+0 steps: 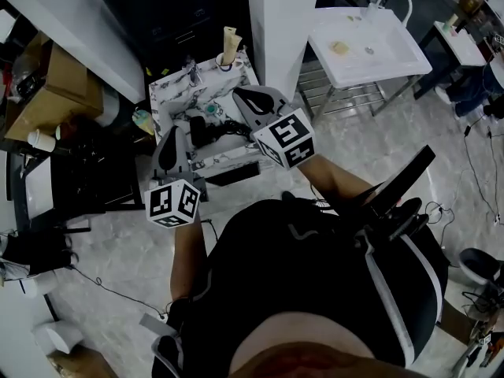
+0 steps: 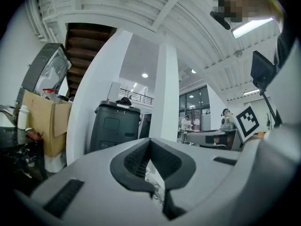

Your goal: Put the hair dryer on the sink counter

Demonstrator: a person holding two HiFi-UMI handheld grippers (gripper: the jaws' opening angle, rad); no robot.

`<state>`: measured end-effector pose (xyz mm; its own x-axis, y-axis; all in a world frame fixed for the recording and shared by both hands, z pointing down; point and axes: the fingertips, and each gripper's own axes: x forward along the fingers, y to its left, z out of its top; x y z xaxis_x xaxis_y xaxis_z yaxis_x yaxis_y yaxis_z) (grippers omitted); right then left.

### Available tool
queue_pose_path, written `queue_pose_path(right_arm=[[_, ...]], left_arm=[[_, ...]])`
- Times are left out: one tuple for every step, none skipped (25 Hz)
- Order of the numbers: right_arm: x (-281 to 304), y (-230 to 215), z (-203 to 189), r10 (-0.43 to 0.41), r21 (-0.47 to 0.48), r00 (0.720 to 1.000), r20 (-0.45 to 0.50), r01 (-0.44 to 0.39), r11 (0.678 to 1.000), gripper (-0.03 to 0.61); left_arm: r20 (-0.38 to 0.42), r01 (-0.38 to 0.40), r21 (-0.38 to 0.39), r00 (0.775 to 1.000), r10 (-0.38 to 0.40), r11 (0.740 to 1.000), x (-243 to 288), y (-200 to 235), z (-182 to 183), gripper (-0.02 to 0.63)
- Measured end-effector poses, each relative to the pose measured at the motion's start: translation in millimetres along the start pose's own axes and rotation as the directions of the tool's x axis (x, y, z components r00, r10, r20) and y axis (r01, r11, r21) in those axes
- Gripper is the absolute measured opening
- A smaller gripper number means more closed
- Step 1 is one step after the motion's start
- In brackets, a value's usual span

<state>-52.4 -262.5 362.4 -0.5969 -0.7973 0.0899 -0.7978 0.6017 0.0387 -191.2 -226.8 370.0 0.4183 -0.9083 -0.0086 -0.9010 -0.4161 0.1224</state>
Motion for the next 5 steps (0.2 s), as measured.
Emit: queue_pose_path(right_arm=[[-1.2,-3.1,0.3,-0.002,0.0,1.0,0.002,0.002,1.0,0.023],[-2.0,-6.3,0.7,-0.006,0.001,1.0,0.004,0.006,1.0,0.023],[-2.6,-9.3,1.3,-0.01,0.002,1.0,0.006,0.01,1.0,0.023],[-2.9,-12.1,1.8,-0.014,0.004,1.0,0.008,0.014,1.0,0.023],[-3.3,-14.8,2.3,-0.018,0.005,1.0,0.01,0.018,1.0,0.023]], left_arm=[[0.005,0.0,0.003,1.0,0.0,1.0,1.5,-2.4,1.6,0.005],[0.009,0.0,0.006,1.0,0.0,1.0,3.4,-4.5,3.2,0.005],[0.012,0.001,0.009,1.0,-0.001,1.0,5.5,-6.2,4.5,0.005],[0.014,0.0,0.012,1.0,0.0,1.0,7.4,-7.6,5.5,0.005],[0.016,0.0,0.015,1.0,0.0,1.0,9.3,-9.0,6.3,0.005]])
